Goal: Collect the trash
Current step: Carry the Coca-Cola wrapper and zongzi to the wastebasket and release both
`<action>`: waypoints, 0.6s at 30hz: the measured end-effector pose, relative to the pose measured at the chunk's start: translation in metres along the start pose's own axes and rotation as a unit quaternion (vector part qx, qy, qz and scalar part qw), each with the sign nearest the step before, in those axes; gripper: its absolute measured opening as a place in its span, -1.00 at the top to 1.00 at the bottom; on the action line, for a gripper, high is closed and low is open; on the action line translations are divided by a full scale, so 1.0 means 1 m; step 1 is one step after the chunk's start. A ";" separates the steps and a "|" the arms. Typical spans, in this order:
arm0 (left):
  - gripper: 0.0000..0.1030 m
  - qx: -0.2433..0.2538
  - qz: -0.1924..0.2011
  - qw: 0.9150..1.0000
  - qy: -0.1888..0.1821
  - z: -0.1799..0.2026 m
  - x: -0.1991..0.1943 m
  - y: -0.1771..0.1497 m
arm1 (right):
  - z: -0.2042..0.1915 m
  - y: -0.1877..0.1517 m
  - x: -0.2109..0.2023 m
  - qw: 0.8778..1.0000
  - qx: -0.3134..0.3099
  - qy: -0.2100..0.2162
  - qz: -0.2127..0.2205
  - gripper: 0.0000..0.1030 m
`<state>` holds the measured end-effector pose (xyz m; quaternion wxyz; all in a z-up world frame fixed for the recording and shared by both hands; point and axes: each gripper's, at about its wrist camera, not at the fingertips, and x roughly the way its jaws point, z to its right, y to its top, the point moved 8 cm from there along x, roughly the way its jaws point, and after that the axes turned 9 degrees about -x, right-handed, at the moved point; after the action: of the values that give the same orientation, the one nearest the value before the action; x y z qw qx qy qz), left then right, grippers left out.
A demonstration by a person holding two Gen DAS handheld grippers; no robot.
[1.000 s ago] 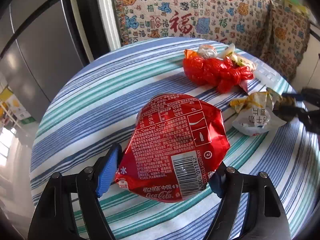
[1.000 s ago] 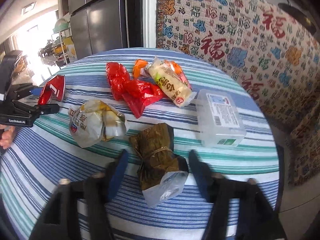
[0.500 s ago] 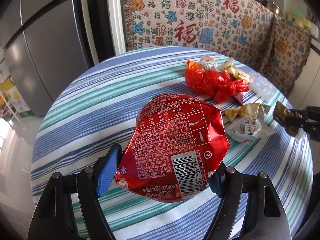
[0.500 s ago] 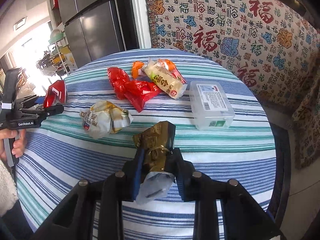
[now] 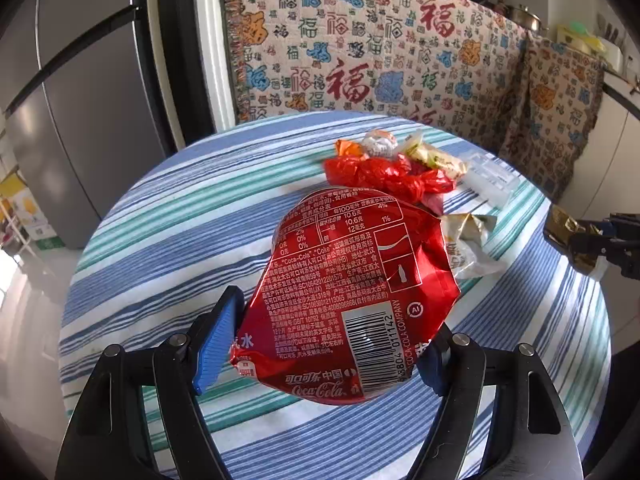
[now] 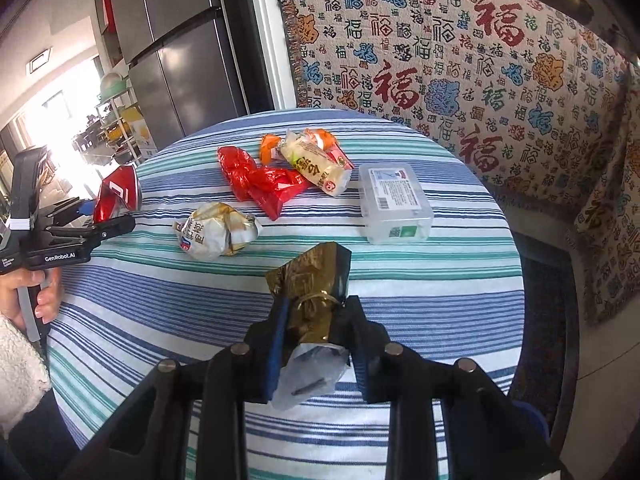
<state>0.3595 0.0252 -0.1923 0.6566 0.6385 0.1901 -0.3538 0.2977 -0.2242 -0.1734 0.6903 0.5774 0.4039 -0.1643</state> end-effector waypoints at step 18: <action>-0.52 0.063 0.004 0.988 -0.138 0.187 -0.050 -0.016 | 0.081 -0.056 -0.102 0.995 0.055 -0.075 0.031 0.44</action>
<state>0.2766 -0.1446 -0.1474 0.6361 0.6244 0.0721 -0.4475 0.2254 -0.3393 -0.1332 0.6906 0.6126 0.3237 -0.2076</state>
